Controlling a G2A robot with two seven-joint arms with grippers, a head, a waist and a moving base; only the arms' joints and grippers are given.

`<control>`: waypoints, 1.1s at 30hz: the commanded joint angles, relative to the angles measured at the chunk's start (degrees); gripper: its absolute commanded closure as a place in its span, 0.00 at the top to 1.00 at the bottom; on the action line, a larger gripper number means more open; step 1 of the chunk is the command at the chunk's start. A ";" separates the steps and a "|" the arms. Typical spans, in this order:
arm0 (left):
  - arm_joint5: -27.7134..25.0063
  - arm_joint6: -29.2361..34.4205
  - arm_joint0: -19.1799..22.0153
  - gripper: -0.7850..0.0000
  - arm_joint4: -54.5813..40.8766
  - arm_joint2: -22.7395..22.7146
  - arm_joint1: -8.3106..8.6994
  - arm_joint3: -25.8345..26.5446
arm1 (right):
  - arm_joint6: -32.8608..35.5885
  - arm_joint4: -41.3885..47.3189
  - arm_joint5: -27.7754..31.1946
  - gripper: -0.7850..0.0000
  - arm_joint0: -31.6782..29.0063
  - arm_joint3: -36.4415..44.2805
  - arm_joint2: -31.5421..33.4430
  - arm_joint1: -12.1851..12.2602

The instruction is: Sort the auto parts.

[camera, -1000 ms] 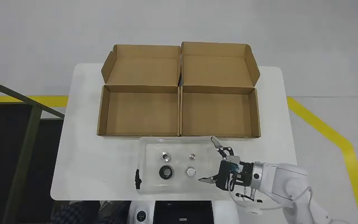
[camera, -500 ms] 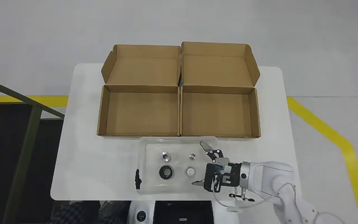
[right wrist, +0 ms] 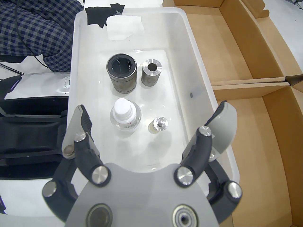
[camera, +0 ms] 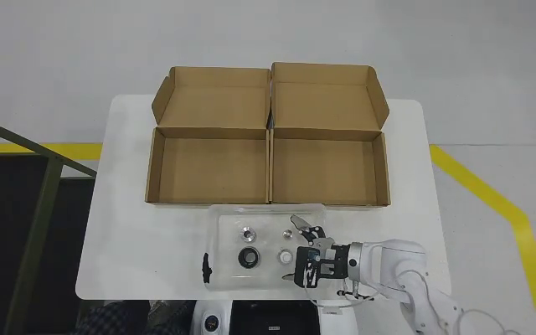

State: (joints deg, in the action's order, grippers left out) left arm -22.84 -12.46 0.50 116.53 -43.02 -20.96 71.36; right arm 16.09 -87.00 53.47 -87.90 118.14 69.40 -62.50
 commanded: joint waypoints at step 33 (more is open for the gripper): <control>0.00 0.00 0.00 1.00 0.00 0.00 0.00 0.00 | -0.03 -0.86 0.06 0.49 3.35 -4.47 -4.42 1.06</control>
State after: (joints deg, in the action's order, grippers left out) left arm -22.84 -12.46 0.50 116.53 -43.02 -20.96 71.36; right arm 16.04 -87.76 53.50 -84.60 113.73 65.13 -61.47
